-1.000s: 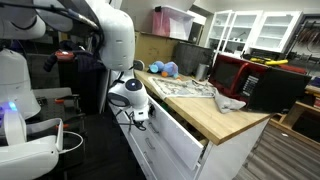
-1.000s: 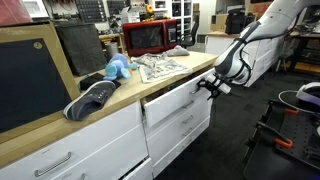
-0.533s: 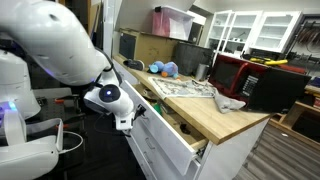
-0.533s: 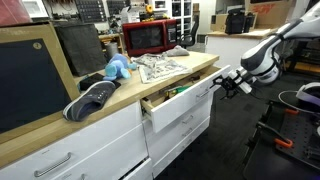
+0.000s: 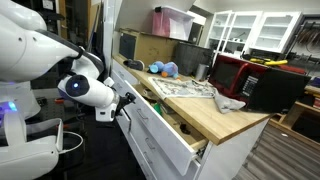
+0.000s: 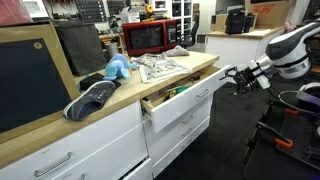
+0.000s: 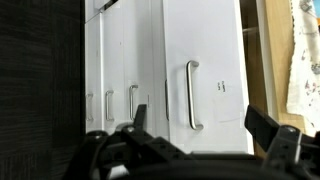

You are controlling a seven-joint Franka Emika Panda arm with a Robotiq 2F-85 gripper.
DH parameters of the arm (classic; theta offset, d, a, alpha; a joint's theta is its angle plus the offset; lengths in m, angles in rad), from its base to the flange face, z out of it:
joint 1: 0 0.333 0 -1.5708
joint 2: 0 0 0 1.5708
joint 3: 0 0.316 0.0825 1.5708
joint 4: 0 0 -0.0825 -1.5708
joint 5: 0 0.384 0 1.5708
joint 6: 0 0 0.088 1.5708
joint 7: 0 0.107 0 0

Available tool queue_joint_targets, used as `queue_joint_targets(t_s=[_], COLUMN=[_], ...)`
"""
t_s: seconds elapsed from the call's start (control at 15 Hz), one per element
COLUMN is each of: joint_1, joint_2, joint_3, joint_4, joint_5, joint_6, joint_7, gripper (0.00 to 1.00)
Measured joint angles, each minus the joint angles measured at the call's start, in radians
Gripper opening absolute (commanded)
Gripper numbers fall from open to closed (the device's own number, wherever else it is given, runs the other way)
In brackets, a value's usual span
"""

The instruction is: Open the topmost drawer on the right

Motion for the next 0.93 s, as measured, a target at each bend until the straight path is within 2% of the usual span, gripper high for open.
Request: queue_joint_targets(t_s=[0.33, 0.67, 0.8, 0.93], joint_1=[0.055, 0.111, 0.172, 0.270], joint_2=[-0.017, -0.106, -0.174, -0.254], joint_3=[0.096, 0.279, 0.317, 0.315], joint_4=[0.024, 0.038, 0.060, 0.089], joint_5=[0.048, 0.322, 0.427, 0.529], joint_6=[0.000, 0.000, 0.000, 0.000], joint_7=[0.106, 0.127, 0.147, 0.173], gripper=[1.00, 1.00, 1.00, 1.00])
